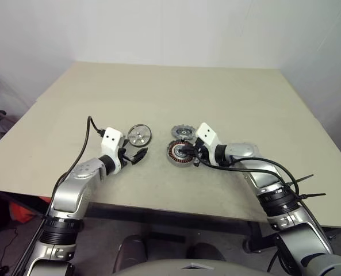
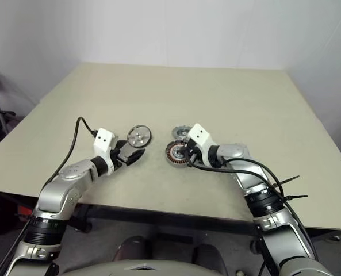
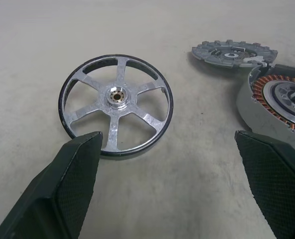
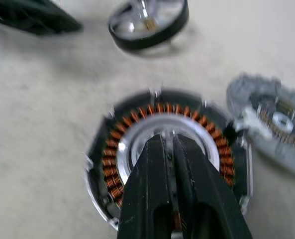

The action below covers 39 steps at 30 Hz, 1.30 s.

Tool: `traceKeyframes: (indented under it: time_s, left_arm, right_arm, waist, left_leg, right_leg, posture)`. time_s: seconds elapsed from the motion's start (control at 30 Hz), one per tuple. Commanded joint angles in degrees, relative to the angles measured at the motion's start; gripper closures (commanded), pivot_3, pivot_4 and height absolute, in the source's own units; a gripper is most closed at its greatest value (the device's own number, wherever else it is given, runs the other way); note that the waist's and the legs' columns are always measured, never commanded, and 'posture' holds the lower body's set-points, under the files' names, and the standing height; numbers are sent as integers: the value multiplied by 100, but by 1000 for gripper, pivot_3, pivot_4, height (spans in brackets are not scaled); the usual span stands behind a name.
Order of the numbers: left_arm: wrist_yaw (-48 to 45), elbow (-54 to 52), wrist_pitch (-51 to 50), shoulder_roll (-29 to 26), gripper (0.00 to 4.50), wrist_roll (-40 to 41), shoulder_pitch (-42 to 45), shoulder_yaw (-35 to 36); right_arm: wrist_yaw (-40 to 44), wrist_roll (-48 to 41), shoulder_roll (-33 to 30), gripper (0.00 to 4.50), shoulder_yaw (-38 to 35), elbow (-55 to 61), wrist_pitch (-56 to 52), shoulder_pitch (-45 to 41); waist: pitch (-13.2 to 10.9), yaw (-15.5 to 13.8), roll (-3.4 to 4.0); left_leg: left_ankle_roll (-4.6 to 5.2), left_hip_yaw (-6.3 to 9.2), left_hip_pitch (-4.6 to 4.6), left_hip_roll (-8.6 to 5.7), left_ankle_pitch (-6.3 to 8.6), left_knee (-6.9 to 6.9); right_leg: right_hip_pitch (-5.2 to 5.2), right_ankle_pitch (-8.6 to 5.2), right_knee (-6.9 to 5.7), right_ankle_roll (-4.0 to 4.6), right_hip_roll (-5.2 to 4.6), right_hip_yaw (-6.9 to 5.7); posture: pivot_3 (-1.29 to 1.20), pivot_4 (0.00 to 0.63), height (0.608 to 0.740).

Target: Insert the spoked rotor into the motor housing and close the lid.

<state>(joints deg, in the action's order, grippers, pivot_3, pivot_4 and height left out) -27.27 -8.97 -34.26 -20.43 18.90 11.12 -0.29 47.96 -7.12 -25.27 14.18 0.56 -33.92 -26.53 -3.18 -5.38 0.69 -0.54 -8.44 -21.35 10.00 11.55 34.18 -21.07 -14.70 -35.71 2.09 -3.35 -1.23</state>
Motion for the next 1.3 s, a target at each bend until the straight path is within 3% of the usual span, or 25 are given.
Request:
traceKeyframes:
  time_s: [0.03,0.77,1.3]
  left_arm:
    - [-2,-119,98,3,0,-19,37,31]
    - [17,-122,64,-38,0,-21,35,80]
    - [-5,-79,73,-13,0,-33,72,22]
  right_arm:
    - [54,-147,-60,4285,-136,289,-16,-141]
    - [-291,170,240,4285,-42,-1093,527,-460]
    - [68,-462,183,4285,-377,-109,344,-373]
  waist:
    - [0,1,0]
    - [0,4,0]
    - [0,1,0]
  left_leg:
    - [0,0,0,0,0,0]
    - [-2,-1,4,-1,-1,0]
    - [-1,0,0,1,-1,0]
  right_leg:
    - [0,0,0,0,0,0]
    - [3,0,-2,0,0,0]
    - [0,0,-1,0,0,-1]
  posture:
    - [0,0,740]
    - [0,0,740]
    - [0,0,740]
